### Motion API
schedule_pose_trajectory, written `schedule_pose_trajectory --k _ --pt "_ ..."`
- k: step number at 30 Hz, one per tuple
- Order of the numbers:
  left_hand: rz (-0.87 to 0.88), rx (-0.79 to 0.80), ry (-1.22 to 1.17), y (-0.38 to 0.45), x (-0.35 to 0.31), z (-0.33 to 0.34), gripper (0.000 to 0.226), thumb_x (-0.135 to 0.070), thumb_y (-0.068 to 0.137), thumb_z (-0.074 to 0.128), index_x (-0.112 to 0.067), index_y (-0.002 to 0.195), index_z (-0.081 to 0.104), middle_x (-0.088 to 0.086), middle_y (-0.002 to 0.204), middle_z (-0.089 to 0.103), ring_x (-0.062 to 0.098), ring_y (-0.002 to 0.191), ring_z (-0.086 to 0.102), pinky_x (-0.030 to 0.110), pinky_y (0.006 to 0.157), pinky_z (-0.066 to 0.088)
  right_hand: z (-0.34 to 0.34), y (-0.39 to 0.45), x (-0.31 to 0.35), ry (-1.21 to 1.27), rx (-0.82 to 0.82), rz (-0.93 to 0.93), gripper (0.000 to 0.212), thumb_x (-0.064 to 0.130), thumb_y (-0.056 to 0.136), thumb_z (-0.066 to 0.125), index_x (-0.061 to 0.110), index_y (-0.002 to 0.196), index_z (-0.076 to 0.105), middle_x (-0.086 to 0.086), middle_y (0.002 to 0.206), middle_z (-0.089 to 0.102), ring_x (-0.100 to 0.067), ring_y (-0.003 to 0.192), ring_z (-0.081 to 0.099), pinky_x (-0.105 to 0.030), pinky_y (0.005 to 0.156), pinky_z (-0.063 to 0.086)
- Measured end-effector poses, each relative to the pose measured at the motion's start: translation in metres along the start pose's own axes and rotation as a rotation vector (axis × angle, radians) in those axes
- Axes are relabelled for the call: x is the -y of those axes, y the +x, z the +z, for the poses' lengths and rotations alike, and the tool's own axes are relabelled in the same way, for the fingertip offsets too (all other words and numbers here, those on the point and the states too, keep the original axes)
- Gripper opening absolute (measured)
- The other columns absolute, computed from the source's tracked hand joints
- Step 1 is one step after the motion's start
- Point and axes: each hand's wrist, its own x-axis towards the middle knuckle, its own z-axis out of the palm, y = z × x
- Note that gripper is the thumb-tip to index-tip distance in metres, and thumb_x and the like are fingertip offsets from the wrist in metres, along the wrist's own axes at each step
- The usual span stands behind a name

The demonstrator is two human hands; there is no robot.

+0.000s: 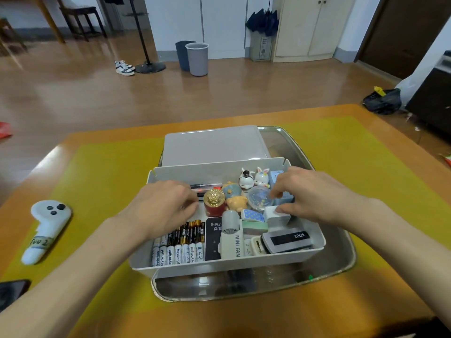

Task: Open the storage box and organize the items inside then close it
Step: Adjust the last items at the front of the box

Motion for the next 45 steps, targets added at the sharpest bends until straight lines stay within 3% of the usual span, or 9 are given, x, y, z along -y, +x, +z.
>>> schedule_pose_trajectory --k 5,12,16,21,24,30,34,39,45 --pt "-0.151 -0.021 -0.073 -0.002 -0.06 0.006 0.054 -0.068 0.088 0.037 -0.026 0.07 0.066 -0.009 0.062 0.06 0.009 0.062 0.057 0.025 0.049 0.036 0.002 0.009 0.007 -0.047 0.04 0.003 0.022 0.046 0.086 0.068 0.039 0.107 0.07 0.016 0.105 0.06 -0.012 0.11 0.054 -0.039 0.076 0.054" --pt "-0.255 0.054 -0.02 0.003 -0.076 0.027 0.073 -0.091 0.073 0.033 -0.022 0.062 0.056 -0.01 0.059 0.052 0.009 0.059 0.05 0.027 0.048 0.029 0.009 0.018 0.01 -0.159 0.11 -0.01 0.034 0.048 0.078 0.074 0.035 0.109 0.067 0.015 0.106 0.055 -0.011 0.109 0.048 -0.031 0.064 0.039" --pt "-0.277 0.066 -0.02 0.005 -0.081 0.036 0.082 -0.097 0.065 0.023 -0.021 0.058 0.051 -0.009 0.056 0.049 0.009 0.053 0.044 0.027 0.047 0.022 0.012 0.018 0.009 -0.143 0.103 -0.006 0.034 0.05 0.077 0.075 0.034 0.106 0.066 0.015 0.105 0.055 -0.011 0.109 0.048 -0.033 0.067 0.044" --pt "-0.299 0.13 -0.097 0.013 -0.083 0.04 0.066 -0.084 0.07 0.038 -0.02 0.063 0.054 -0.007 0.058 0.053 0.01 0.054 0.046 0.027 0.049 0.023 0.014 0.017 0.011 -0.144 0.102 -0.006 0.033 0.051 0.08 0.072 0.035 0.107 0.065 0.016 0.106 0.054 -0.011 0.111 0.047 -0.033 0.065 0.041" --pt "-0.32 0.123 -0.166 0.013 -0.081 0.035 0.056 -0.075 0.07 0.045 -0.021 0.064 0.056 -0.006 0.061 0.054 0.011 0.058 0.049 0.027 0.049 0.026 0.013 0.017 0.011 -0.139 0.113 -0.003 0.034 0.053 0.08 0.07 0.034 0.108 0.064 0.015 0.107 0.055 -0.011 0.112 0.048 -0.035 0.07 0.048" --pt "-0.366 0.05 -0.328 0.008 -0.059 0.006 0.062 -0.081 0.063 0.039 -0.021 0.064 0.057 -0.007 0.059 0.058 0.011 0.058 0.056 0.028 0.049 0.035 0.01 0.016 0.013 -0.145 0.144 -0.01 0.033 0.054 0.081 0.066 0.036 0.108 0.061 0.017 0.109 0.055 -0.01 0.113 0.05 -0.035 0.075 0.05" --pt "-0.483 0.003 -0.539 0.009 -0.014 -0.019 0.058 -0.075 0.064 0.048 -0.021 0.072 0.065 -0.005 0.06 0.067 0.012 0.055 0.064 0.034 0.051 0.049 0.006 0.015 0.017 -0.155 0.163 -0.007 0.032 0.054 0.082 0.064 0.036 0.108 0.06 0.018 0.109 0.054 -0.008 0.113 0.05 -0.035 0.077 0.051" --pt "-0.535 0.02 -0.503 0.013 0.014 -0.015 0.05 -0.064 0.08 0.056 -0.016 0.08 0.068 0.006 0.074 0.071 0.017 0.059 0.058 0.031 0.054 0.042 0.002 0.015 0.021 -0.137 0.192 0.001 0.032 0.053 0.079 0.065 0.036 0.107 0.061 0.018 0.103 0.055 -0.007 0.108 0.053 -0.037 0.079 0.053" --pt "-0.355 0.141 -0.515 0.004 -0.022 -0.012 0.062 -0.078 0.061 0.052 -0.017 0.069 0.056 -0.004 0.053 0.057 0.007 0.044 0.044 0.028 0.048 0.036 -0.006 0.015 0.015 0.03 0.175 0.044 0.035 0.052 0.076 0.072 0.038 0.107 0.066 0.02 0.098 0.056 -0.008 0.099 0.058 -0.034 0.079 0.052"
